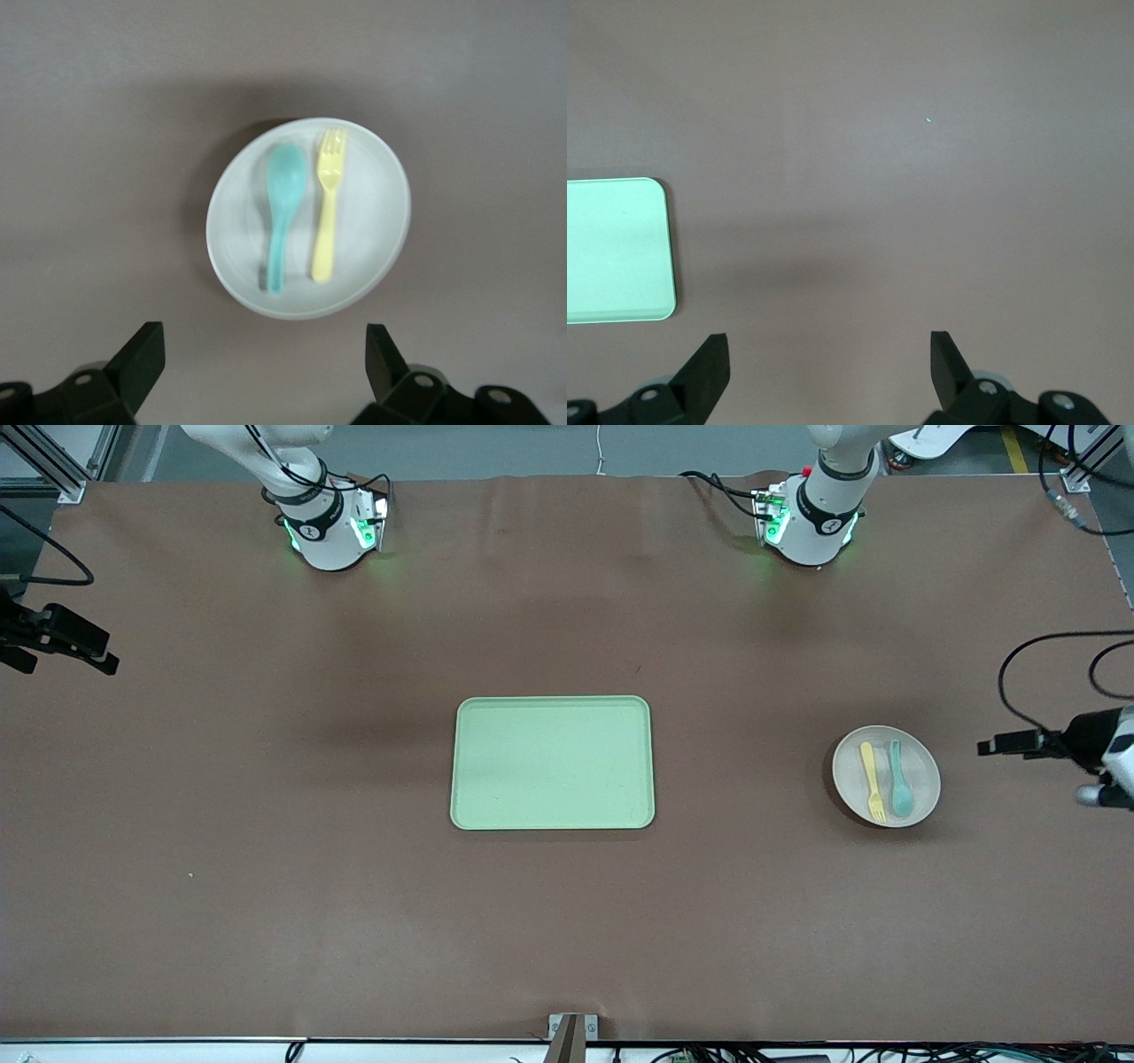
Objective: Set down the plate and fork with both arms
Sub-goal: 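Reach the left gripper to the white plate rim and grasp it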
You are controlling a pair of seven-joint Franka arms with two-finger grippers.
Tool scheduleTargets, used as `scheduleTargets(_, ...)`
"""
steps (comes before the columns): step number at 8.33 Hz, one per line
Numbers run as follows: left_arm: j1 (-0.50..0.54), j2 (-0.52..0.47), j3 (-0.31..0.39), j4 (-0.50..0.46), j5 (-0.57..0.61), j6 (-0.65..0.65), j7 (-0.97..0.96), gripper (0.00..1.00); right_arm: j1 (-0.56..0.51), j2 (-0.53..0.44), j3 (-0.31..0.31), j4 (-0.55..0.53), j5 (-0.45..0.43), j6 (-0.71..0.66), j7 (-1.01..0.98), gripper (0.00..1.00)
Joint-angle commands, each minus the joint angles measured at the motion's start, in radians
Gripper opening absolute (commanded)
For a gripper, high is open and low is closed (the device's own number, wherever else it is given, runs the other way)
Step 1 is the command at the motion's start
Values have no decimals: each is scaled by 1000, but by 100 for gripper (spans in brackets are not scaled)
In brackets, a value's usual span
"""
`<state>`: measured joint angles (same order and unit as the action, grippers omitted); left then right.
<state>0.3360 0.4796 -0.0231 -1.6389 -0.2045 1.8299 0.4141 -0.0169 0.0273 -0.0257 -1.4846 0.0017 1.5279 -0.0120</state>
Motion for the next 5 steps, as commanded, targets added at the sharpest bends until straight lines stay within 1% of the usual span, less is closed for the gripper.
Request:
scheduleTargets(1, 0, 133, -6, 31, -24, 110, 34, 99, 3, 11, 3, -6, 0, 18, 14, 100)
scheduleTargets(2, 8, 172, -6, 31, -29, 142, 55, 98, 3, 16, 4, -6, 1, 20, 14, 100)
scheduleTargets(3, 18, 194, -8, 30, -44, 169, 61, 91, 3, 22, 4, -6, 4, 21, 14, 100)
scheduleTargets(4, 14, 208, -9, 31, -59, 189, 66, 81, 3, 23, 4, -14, 4, 35, 14, 100)
scheduleTargets(5, 17, 218, -9, 30, -70, 192, 68, 68, 2, 22, 6, -22, 4, 37, 14, 100)
